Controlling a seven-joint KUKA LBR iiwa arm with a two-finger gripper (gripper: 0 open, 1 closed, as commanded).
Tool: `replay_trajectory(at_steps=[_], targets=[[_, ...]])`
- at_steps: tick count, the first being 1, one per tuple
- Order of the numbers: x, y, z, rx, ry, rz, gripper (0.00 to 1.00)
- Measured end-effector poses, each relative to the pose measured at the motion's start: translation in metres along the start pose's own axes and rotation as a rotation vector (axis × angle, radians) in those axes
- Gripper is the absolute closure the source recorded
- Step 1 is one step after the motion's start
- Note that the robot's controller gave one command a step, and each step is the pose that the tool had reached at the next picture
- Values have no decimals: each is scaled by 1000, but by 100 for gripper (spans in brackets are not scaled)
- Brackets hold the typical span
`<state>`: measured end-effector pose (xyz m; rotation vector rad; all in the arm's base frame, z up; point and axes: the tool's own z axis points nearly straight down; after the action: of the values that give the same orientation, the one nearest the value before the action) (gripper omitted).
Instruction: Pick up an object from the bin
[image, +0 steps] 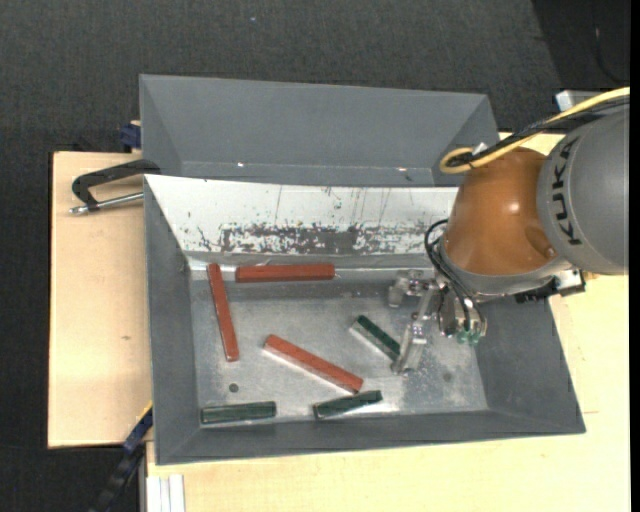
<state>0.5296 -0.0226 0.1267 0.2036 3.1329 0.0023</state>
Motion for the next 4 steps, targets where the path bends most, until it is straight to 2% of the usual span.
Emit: replay_trajectory(at_steps=[1,2,3,4], targets=[[-6,8,27,1,3,238,0],[7,12,56,1,3,171,100],[7,12,56,1,3,171,100],[-58,-11,-63,0,-4,177,100]])
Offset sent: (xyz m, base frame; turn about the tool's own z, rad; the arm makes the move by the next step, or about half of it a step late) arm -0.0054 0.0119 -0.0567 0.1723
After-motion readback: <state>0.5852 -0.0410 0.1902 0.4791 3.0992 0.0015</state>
